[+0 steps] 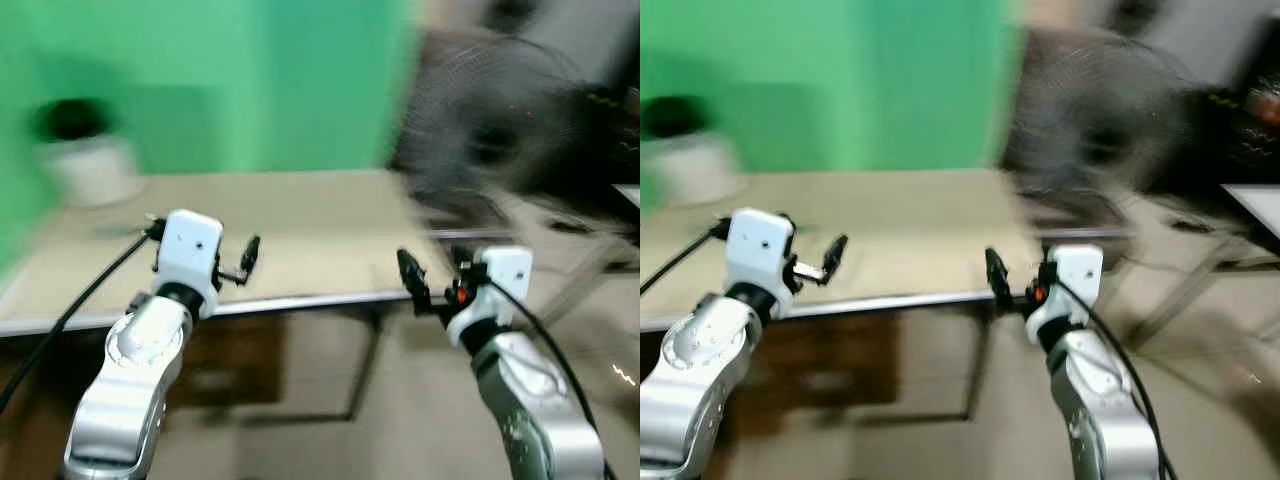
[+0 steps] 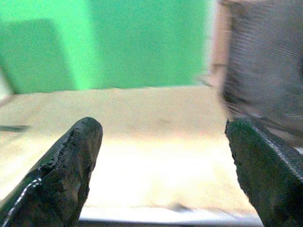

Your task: Setting the table

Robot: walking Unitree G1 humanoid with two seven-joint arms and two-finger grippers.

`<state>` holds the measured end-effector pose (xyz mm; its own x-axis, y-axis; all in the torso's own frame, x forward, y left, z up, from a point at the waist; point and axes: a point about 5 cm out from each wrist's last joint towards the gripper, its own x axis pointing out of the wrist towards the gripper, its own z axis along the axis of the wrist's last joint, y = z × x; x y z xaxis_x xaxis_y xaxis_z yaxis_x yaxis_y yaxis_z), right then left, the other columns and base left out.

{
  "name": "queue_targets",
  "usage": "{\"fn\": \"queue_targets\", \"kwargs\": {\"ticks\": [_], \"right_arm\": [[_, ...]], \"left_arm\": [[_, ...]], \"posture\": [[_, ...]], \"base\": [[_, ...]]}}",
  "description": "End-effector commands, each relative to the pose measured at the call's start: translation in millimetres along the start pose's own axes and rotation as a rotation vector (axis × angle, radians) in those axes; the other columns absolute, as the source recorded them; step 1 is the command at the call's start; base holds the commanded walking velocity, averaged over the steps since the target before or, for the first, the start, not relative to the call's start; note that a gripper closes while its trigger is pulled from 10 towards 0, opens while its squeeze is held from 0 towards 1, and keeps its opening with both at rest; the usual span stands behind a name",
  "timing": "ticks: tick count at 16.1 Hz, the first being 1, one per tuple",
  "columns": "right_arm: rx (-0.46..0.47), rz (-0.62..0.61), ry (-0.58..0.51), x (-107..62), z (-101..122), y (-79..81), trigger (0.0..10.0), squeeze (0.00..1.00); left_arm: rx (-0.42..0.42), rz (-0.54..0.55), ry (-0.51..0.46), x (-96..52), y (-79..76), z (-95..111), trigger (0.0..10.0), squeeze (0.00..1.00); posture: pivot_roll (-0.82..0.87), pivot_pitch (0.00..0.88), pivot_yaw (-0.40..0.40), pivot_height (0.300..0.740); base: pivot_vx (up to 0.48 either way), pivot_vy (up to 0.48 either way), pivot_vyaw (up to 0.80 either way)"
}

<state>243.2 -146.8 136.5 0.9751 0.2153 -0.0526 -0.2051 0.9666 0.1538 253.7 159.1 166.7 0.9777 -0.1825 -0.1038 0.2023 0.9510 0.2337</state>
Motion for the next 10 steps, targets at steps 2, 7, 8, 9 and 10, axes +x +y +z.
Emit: {"fn": "queue_targets", "kwargs": {"ticks": [2,7,8,9,10], "right_arm": [[-0.007,-0.039,0.013,-3.1,-2.3,-10.6,10.0,1.0],[-0.011,-0.035,0.015,-1.5,-2.3,-10.2,10.0,1.0],[-0.01,-0.036,0.014,-1.5,-2.3,-10.4,10.0,1.0],[-0.011,-0.039,0.014,-1.3,-2.2,-11.0,10.0,1.0],[-0.012,-0.043,0.014,-1.2,-2.1,-11.9,10.0,1.0]], "left_arm": [[0.022,-0.025,-0.017,2.5,-6.7,4.1,10.0,0.0],[0.02,-0.006,-0.014,3.0,-4.1,4.1,10.0,0.0],[0.02,-0.005,-0.014,3.0,-4.1,4.0,10.0,0.0],[0.019,-0.005,-0.014,3.0,-4.2,4.1,10.0,0.0],[0.019,-0.005,-0.014,3.0,-4.1,3.9,10.0,0.0]], "posture": [[0.06,0.0,-0.043,0.74],[0.06,0.0,-0.046,0.74],[0.06,0.0,-0.046,0.74],[0.06,0.0,-0.046,0.74],[0.06,0.0,-0.045,0.74]], "base": [[0.0,0.0,0.8],[0.0,-0.48,0.8],[0.0,-0.48,0.8],[0.0,-0.48,0.8],[0.0,-0.48,0.8]]}}
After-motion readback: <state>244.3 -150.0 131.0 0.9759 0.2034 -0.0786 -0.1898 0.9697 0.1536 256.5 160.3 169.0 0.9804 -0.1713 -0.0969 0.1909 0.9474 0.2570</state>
